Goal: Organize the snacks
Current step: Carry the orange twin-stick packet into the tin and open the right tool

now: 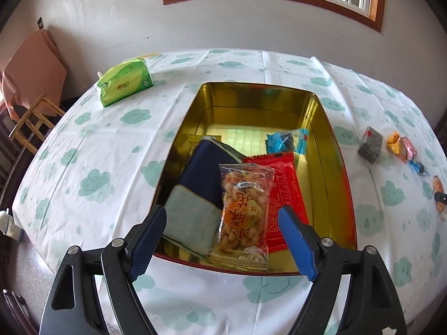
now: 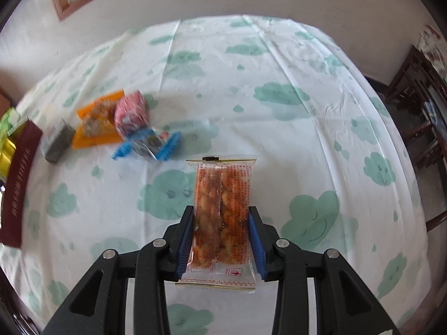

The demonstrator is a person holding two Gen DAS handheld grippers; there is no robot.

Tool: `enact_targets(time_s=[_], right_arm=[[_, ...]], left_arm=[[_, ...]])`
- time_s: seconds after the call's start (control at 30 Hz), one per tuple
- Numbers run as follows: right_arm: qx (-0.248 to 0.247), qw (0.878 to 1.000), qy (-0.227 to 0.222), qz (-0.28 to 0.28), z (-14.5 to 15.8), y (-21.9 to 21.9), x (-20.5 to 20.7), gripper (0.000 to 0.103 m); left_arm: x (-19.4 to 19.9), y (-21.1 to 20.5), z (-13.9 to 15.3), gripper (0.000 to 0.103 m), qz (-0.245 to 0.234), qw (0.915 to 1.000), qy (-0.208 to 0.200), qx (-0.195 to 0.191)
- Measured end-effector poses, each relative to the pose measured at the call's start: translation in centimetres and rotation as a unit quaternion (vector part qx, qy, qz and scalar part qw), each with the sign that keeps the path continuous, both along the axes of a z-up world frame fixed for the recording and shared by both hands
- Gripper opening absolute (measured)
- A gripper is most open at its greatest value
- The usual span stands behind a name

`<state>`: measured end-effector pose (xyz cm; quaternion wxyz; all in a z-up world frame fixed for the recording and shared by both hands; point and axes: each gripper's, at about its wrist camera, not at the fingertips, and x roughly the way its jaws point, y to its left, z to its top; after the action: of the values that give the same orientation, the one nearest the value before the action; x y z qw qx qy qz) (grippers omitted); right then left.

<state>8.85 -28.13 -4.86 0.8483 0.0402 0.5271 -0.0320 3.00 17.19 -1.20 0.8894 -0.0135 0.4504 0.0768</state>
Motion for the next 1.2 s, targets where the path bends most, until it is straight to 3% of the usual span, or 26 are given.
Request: enact_targets(time_s=[0.23, 0.57, 0.8, 1.2], right_arm=[[0.042, 0.997, -0.057, 0.031, 3.6, 5.6, -0.9, 0.037], [0.138, 0.977, -0.07, 0.144, 5.5, 19.8, -1.8, 0.037], [0.137, 0.963, -0.071, 0.222, 6.4, 28.1, -2.5, 0.037], [0.109, 0.957, -0.052, 0.264, 5.2, 34.1, -1.7, 0.037]], left_arm=[[-0.7, 1.6, 0.3, 0.085, 0.019, 0.9996, -0.012, -0.018], [-2.2, 5.0, 1.1, 0.088, 0.071, 0.9966, -0.028, -0.033], [-3.6, 8.2, 1.0, 0.088, 0.116, 0.9924, -0.027, -0.034], [-5.0, 10.8, 0.5, 0.088, 0.147, 0.9878, -0.019, -0.048]])
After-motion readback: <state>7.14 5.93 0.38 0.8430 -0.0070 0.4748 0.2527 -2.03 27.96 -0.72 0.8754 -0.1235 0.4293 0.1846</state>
